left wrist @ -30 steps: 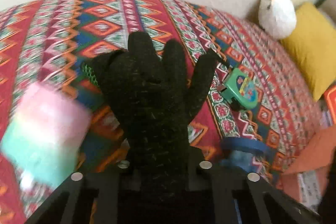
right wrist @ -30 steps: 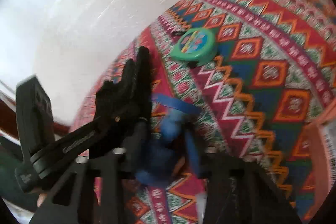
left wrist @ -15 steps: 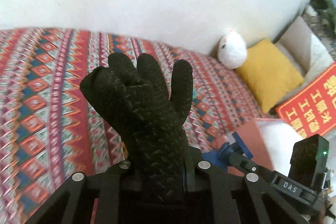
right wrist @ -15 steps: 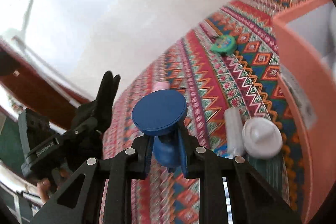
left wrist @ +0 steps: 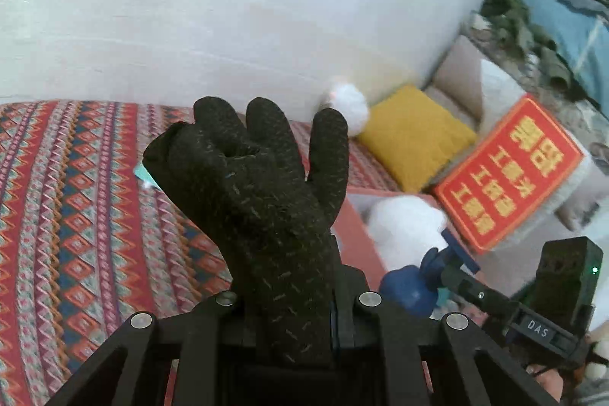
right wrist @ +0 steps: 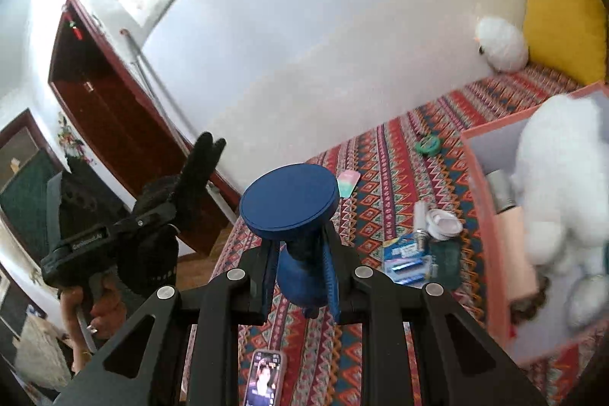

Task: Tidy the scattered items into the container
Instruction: 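Carry black glove and blue figure into the pink container and release both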

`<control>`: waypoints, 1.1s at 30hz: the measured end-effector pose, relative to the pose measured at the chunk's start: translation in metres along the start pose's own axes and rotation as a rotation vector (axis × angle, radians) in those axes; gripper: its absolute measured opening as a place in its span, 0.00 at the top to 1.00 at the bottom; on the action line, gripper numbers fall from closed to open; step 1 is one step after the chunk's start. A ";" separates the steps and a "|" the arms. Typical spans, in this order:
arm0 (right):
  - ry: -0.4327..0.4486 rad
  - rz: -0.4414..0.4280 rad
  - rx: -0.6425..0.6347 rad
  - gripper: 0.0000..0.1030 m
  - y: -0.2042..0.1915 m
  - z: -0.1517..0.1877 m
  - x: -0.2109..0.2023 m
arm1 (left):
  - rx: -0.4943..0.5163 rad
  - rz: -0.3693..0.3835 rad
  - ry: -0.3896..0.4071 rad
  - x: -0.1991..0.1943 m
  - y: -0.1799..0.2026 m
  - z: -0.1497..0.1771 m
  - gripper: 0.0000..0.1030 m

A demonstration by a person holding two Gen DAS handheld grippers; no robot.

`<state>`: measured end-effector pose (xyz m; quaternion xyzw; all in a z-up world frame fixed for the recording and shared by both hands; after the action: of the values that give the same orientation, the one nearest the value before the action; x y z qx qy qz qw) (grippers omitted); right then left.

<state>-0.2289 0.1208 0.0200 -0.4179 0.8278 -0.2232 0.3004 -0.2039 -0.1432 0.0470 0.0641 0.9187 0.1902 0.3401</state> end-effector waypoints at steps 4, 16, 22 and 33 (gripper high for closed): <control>0.030 0.008 -0.004 0.78 -0.003 0.009 -0.054 | 0.018 0.035 -0.002 -0.016 0.032 0.018 0.85; 0.145 0.077 0.029 0.78 0.026 0.024 -0.183 | 0.131 0.169 -0.084 -0.010 0.163 0.072 0.85; 0.233 0.157 0.051 0.78 0.062 0.013 -0.234 | 0.224 0.234 -0.141 0.034 0.244 0.085 0.85; 0.305 0.321 0.098 0.78 0.142 -0.028 -0.262 | 0.374 0.163 -0.179 0.150 0.328 0.070 0.84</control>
<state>-0.2037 0.4189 0.0335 -0.2271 0.9076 -0.2733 0.2235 -0.2763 0.2166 0.0367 0.2168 0.8959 0.0367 0.3859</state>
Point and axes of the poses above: each gripper's, at about its wrist camera, not at the fingertips, and x roughly the way its jaws point, y to its right, z to its underside, the point moved 8 cm from there along x, roughly the way its jaws point, and after that the axes turned 8 degrees about -z, right-handed, at the moved point
